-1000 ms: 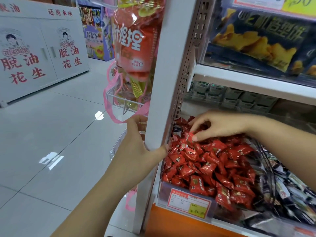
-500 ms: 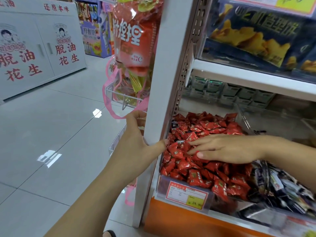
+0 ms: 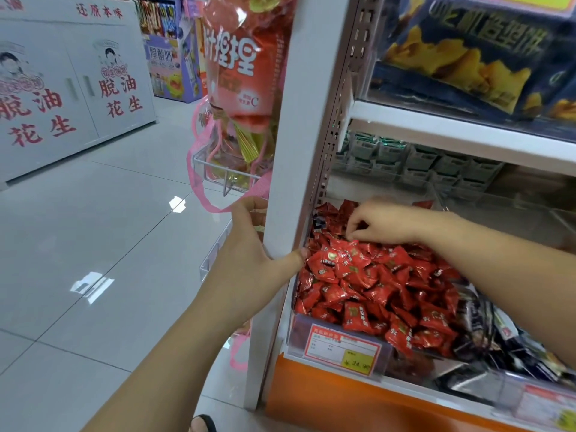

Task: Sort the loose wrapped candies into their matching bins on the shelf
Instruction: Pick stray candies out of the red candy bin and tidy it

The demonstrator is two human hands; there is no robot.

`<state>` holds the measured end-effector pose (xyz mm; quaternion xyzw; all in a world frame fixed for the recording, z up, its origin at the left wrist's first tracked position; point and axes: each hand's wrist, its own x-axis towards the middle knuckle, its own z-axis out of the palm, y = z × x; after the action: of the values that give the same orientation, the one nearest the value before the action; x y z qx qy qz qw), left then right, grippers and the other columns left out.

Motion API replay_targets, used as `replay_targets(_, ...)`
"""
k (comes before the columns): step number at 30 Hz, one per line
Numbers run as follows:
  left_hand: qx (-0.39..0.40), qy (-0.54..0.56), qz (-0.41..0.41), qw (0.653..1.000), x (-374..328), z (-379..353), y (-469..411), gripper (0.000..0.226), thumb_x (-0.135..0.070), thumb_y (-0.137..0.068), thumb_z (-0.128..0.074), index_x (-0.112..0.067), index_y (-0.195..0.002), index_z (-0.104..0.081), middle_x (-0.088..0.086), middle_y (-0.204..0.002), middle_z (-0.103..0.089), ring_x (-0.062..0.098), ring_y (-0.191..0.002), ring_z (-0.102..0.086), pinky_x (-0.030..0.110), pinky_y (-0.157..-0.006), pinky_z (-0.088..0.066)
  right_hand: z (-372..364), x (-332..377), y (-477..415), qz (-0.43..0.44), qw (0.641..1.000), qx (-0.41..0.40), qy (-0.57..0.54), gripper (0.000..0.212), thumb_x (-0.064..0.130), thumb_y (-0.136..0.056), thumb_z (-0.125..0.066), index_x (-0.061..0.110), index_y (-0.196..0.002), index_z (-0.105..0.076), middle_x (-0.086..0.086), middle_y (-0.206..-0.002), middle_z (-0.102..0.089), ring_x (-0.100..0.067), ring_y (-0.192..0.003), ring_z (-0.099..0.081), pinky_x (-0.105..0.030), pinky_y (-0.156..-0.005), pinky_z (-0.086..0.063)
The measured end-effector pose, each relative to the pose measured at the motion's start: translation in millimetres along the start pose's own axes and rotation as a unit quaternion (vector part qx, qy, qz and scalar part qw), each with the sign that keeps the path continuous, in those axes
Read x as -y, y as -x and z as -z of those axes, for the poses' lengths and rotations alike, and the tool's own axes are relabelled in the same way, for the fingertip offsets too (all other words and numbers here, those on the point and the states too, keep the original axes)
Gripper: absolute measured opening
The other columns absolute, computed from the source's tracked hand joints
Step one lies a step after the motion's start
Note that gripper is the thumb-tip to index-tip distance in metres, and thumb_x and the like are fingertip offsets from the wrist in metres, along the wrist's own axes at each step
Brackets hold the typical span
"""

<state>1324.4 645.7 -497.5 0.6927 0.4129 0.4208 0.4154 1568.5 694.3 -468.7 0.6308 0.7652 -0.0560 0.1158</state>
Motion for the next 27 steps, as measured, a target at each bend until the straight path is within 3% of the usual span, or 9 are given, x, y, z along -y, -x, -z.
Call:
replay_targets(4,0.006,0.002,0.002,1.000,1,1,-1,0.063,-0.032,-0.076,-0.071,-0.041,-0.113,-0.021,-0.024,-0.108,-0.048,-0.006,-0.094,-0.056,0.011,-0.072,-0.046,-2,-15,16,-0.017,0.999,0.032,0.013,0.017,0.031,-0.089,-0.061,0.021,-0.093,-0.074,0.006,-0.093,-0.073,-0.016,-0.086,-0.066,-0.034,-0.083,-0.050)
replay_targets(7,0.005,0.004,0.000,1.000,1,0,0,0.063,-0.030,-0.077,-0.071,-0.041,-0.113,-0.021,-0.024,-0.108,-0.048,-0.006,-0.093,-0.057,0.010,-0.071,-0.047,1,-18,27,-0.016,0.999,0.041,-0.004,0.019,0.027,-0.090,-0.060,0.018,-0.102,-0.073,0.006,-0.104,-0.071,-0.009,-0.091,-0.064,-0.026,-0.087,-0.046)
replay_targets(12,-0.002,-0.001,-0.001,1.000,-1,-1,1,0.062,-0.029,-0.078,-0.072,-0.040,-0.112,-0.021,-0.025,-0.104,-0.045,-0.006,-0.091,-0.056,0.010,-0.067,-0.048,4,-10,8,-0.036,0.999,-0.005,-0.015,0.034,0.024,-0.094,-0.054,0.020,-0.128,-0.056,0.009,-0.101,-0.058,-0.001,-0.075,-0.048,-0.015,-0.065,-0.035)
replay_targets(15,-0.003,-0.006,-0.002,1.000,0,-1,1,0.061,-0.030,-0.078,-0.072,-0.039,-0.112,-0.022,-0.026,-0.104,-0.045,-0.005,-0.092,-0.056,0.012,-0.070,-0.048,-1,-7,-7,-0.039,0.998,0.019,0.049,0.042,0.021,-0.093,-0.055,0.027,-0.134,-0.049,0.001,-0.117,-0.058,-0.012,-0.094,-0.054,-0.023,-0.076,-0.041)
replay_targets(17,-0.003,-0.007,-0.002,1.000,0,-1,0,0.060,-0.030,-0.078,-0.071,-0.038,-0.112,-0.023,-0.025,-0.105,-0.046,-0.005,-0.091,-0.057,0.012,-0.072,-0.048,-6,-7,-15,-0.041,0.995,0.023,0.086,0.032,0.019,-0.090,-0.056,0.028,-0.120,-0.056,0.000,-0.116,-0.058,-0.018,-0.097,-0.053,-0.026,-0.075,-0.041)
replay_targets(19,-0.003,-0.006,0.000,1.000,0,-1,0,0.059,-0.029,-0.078,-0.071,-0.038,-0.113,-0.024,-0.024,-0.105,-0.046,-0.007,-0.089,-0.057,0.010,-0.069,-0.048,-6,-7,-17,-0.042,0.995,-0.014,0.092,0.013,0.020,-0.087,-0.058,0.029,-0.096,-0.058,0.002,-0.103,-0.054,-0.017,-0.091,-0.052,-0.027,-0.071,-0.039)
replay_targets(21,-0.005,-0.006,0.002,1.000,1,-1,-1,0.059,-0.028,-0.079,-0.071,-0.037,-0.112,-0.023,-0.024,-0.103,-0.045,-0.010,-0.085,-0.056,0.006,-0.065,-0.047,-5,-8,-12,-0.042,0.993,-0.071,0.081,0.007,0.027,-0.086,-0.063,0.028,-0.086,-0.056,0.005,-0.098,-0.048,-0.016,-0.093,-0.050,-0.028,-0.071,-0.038)
replay_targets(24,-0.008,-0.011,0.002,1.000,1,-3,0,0.059,-0.027,-0.080,-0.071,-0.037,-0.112,-0.022,-0.026,-0.101,-0.044,-0.012,-0.083,-0.055,0.005,-0.063,-0.046,-2,-6,2,-0.054,0.990,-0.123,0.039,0.016,0.035,-0.085,-0.065,0.024,-0.094,-0.059,0.007,-0.094,-0.048,-0.015,-0.094,-0.049,-0.028,-0.075,-0.038)
replay_targets(27,-0.015,-0.008,0.001,1.000,-1,-4,3,0.059,-0.026,-0.080,-0.070,-0.037,-0.114,-0.022,-0.028,-0.101,-0.044,-0.012,-0.083,-0.055,0.005,-0.061,-0.044,-2,1,28,-0.074,0.971,-0.217,-0.065,0.017,0.029,-0.088,-0.063,0.021,-0.102,-0.058,0.007,-0.089,-0.051,-0.016,-0.088,-0.055,-0.025,-0.070,-0.036)
